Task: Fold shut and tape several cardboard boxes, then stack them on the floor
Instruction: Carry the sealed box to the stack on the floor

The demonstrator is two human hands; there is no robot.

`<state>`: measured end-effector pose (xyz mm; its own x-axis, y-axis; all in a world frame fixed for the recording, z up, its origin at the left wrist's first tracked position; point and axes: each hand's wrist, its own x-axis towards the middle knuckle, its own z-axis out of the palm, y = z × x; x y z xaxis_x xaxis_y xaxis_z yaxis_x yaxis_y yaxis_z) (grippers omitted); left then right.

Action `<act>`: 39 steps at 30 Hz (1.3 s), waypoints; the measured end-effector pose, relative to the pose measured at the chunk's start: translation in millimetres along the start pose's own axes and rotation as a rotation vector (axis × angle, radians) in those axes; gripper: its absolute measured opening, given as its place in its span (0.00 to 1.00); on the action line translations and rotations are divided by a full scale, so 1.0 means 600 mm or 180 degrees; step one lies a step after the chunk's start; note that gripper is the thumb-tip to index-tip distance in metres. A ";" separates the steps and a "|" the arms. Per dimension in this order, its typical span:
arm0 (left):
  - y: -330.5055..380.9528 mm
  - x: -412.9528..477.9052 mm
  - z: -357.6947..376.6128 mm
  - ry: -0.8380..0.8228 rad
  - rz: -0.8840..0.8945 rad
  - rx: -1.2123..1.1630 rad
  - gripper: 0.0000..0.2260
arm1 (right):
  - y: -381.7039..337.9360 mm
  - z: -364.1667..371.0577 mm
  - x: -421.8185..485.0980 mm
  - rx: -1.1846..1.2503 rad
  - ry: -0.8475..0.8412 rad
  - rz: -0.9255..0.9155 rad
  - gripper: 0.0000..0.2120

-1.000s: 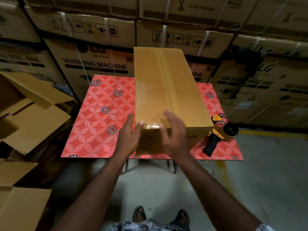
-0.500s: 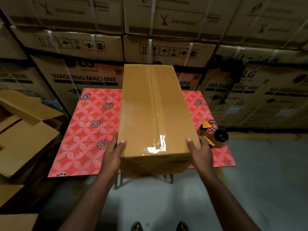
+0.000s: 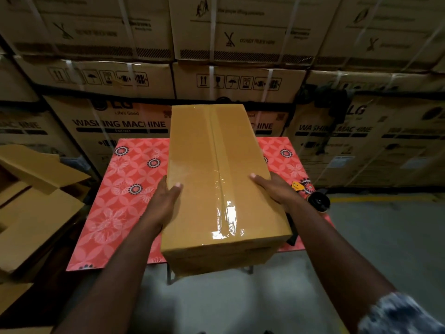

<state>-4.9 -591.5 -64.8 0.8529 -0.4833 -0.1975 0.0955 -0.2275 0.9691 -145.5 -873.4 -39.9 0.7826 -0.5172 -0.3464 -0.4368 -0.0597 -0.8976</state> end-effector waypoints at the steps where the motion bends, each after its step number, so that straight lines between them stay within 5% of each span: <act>1: 0.004 0.014 0.001 0.0001 0.0024 0.0054 0.24 | -0.006 0.000 0.010 0.0077 -0.0040 -0.0008 0.20; 7: 0.025 0.076 0.010 0.0086 -0.0068 -0.0020 0.19 | -0.011 -0.005 0.052 0.0260 -0.0069 0.0010 0.27; 13: 0.036 0.106 0.010 0.0033 -0.0648 -0.0509 0.12 | -0.018 -0.012 0.075 0.0648 -0.0280 0.0200 0.17; 18: 0.030 0.116 0.007 -0.0099 -0.0602 -0.0755 0.22 | -0.020 -0.013 0.077 0.0850 -0.0420 0.0190 0.11; 23: 0.001 0.167 -0.014 -0.0080 -0.0862 -0.0638 0.48 | -0.022 -0.014 0.072 0.0878 -0.0535 0.0171 0.12; 27: 0.016 0.154 -0.001 -0.0387 -0.0923 -0.0767 0.28 | -0.018 -0.017 0.072 0.0870 -0.0578 0.0139 0.16; 39: 0.197 0.114 0.105 0.0123 -0.0613 -0.0776 0.12 | -0.075 -0.152 0.057 0.0950 -0.0385 0.0043 0.17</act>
<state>32.6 -704.9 27.0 0.8256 -0.4173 -0.3797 0.3735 -0.1001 0.9222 -139.5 -966.2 13.3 0.8326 -0.4099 -0.3726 -0.3120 0.2088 -0.9268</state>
